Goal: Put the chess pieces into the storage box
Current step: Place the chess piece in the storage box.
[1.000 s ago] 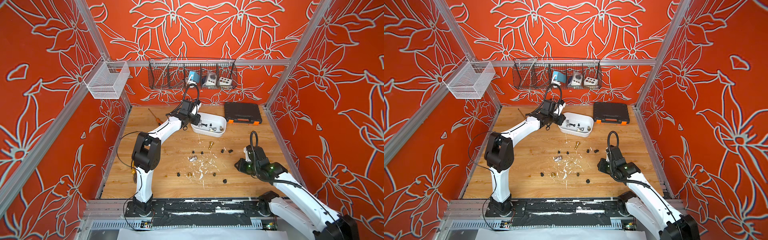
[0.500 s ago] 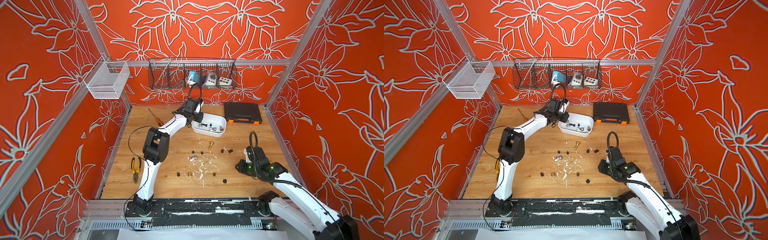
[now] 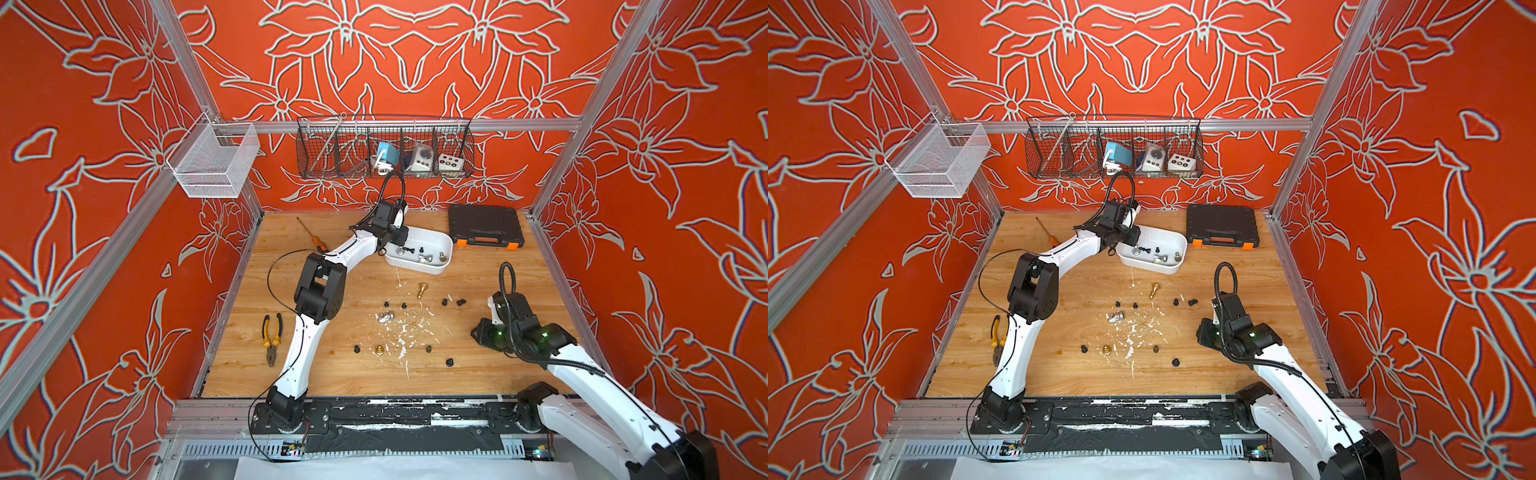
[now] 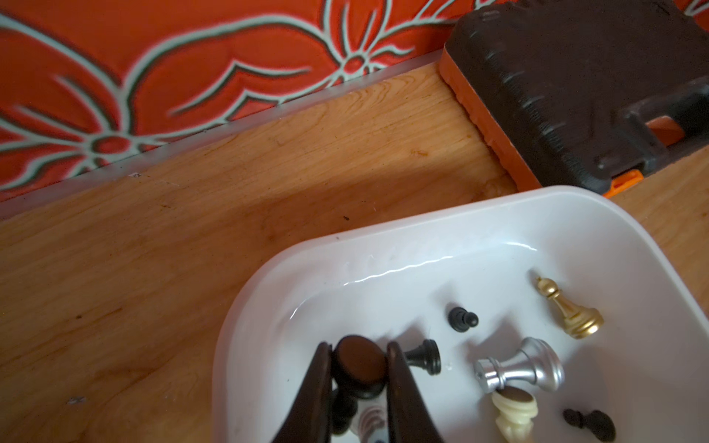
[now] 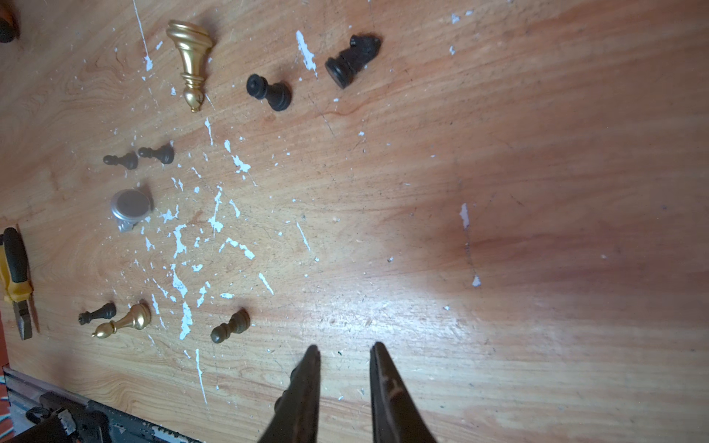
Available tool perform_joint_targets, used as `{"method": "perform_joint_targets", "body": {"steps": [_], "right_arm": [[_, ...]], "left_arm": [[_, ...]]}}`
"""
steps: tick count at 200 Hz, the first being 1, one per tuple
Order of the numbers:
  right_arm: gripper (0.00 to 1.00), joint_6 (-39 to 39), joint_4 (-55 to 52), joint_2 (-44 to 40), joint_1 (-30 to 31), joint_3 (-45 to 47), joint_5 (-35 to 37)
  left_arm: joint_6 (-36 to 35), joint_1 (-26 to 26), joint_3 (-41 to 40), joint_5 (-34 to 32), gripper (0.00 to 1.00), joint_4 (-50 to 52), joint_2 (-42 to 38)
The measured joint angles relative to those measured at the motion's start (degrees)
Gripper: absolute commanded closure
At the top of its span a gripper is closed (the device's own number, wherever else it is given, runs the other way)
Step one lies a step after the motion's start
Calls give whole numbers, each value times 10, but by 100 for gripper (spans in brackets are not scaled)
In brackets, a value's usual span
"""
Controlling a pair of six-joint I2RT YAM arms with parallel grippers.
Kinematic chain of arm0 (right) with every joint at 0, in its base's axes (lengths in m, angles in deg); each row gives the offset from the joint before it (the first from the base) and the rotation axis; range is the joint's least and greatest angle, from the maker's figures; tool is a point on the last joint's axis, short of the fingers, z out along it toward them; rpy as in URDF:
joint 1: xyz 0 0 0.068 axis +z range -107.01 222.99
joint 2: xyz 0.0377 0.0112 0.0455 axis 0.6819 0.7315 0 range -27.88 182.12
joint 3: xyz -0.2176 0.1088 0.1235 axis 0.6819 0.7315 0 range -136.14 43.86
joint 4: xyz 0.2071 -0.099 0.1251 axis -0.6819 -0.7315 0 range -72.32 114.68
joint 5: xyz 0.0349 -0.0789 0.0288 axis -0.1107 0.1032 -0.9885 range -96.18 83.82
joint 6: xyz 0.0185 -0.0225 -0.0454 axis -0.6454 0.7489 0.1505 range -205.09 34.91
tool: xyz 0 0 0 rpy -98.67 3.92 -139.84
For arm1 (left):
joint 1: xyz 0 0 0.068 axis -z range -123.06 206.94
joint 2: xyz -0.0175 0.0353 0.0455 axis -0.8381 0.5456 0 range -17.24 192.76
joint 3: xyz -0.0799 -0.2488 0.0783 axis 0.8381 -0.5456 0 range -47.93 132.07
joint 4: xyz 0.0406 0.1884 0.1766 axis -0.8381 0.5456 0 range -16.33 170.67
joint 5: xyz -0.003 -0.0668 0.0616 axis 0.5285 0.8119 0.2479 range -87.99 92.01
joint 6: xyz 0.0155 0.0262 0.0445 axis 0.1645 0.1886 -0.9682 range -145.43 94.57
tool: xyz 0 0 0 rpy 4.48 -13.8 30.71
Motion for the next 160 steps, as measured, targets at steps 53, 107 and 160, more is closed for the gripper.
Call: {"method": "perform_joint_targets", "body": {"steps": [53, 107, 160], "right_arm": [[75, 0, 0, 0, 0, 0, 0], [75, -1, 0, -5, 0, 0, 1], [75, -1, -2, -13, 0, 0, 1]], "left_arm": [[0, -5, 1, -9, 75, -13, 15], [2, -12, 1, -10, 64, -23, 16], [2, -12, 1, -10, 63, -25, 16]]}}
